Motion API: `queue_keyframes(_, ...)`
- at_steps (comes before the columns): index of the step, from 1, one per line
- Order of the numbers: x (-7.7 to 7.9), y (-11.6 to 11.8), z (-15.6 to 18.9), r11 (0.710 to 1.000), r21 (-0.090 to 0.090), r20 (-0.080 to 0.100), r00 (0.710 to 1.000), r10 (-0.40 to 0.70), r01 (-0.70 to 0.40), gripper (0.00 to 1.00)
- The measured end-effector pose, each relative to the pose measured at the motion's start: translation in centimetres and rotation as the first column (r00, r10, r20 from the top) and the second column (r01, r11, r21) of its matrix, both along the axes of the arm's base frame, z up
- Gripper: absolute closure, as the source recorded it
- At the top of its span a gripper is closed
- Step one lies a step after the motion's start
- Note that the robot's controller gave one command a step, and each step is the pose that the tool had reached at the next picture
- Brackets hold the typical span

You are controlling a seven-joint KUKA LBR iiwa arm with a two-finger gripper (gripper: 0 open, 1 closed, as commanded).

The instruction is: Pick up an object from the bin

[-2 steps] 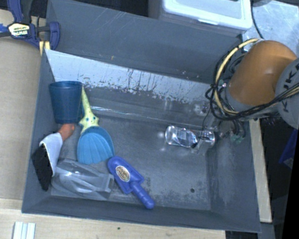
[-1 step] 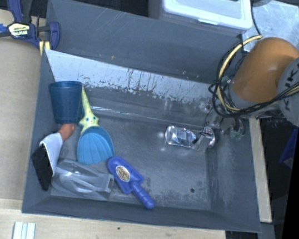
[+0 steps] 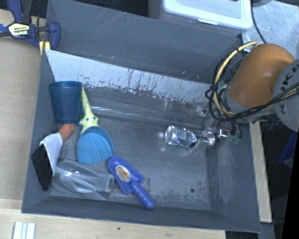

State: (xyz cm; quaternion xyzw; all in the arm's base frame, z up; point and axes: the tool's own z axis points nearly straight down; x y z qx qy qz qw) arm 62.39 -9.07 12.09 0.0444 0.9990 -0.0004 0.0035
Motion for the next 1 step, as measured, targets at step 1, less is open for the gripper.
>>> queue_keyframes(1,0.3,0.63,1.78,1.0,0.0,0.005,1.0,-0.02,0.02,0.0)
